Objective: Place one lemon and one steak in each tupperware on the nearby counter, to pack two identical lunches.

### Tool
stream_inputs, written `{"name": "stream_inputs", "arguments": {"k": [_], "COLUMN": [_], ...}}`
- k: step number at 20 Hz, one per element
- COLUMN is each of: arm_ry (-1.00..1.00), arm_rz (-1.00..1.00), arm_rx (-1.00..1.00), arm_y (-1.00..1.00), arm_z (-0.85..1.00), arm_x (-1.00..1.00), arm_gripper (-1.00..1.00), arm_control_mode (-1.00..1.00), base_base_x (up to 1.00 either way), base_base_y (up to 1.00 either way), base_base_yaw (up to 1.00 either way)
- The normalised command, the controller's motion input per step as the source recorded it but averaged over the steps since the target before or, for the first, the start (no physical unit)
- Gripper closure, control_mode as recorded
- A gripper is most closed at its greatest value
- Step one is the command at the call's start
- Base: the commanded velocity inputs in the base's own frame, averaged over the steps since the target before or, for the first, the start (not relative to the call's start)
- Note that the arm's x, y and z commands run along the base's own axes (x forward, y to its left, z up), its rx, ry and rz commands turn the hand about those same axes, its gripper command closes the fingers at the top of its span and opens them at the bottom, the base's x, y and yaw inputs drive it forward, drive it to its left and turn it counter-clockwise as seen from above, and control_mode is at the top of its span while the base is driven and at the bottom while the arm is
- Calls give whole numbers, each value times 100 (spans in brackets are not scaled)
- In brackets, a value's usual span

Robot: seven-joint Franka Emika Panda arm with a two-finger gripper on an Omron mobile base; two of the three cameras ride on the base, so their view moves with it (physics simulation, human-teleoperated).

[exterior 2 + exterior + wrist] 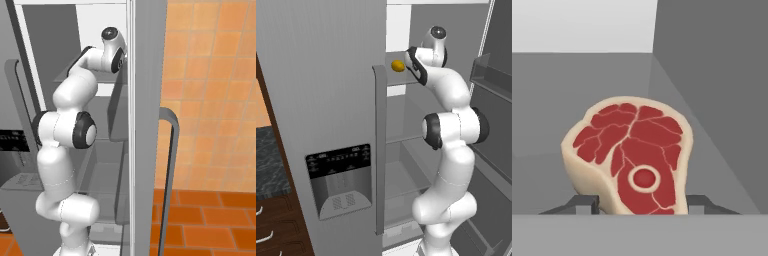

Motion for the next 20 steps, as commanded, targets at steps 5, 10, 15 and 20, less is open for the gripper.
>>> {"name": "stream_inputs", "arguments": {"k": [5,10,15,20], "arm_ry": [0,0,6,6], "arm_rz": [-3,-4,0,0], "arm_rx": [0,0,-2,-5], "arm_y": [-2,0,6,16], "arm_z": [0,2,22,3], "arm_x": [-8,-73,-100,-100], "arm_gripper": [100,100,100,100], "arm_control_mode": [-100,-100,-100,-100], "base_base_x": [0,0,0,0], "base_base_y": [0,0,0,0], "base_base_yaw": [0,0,0,0]}}
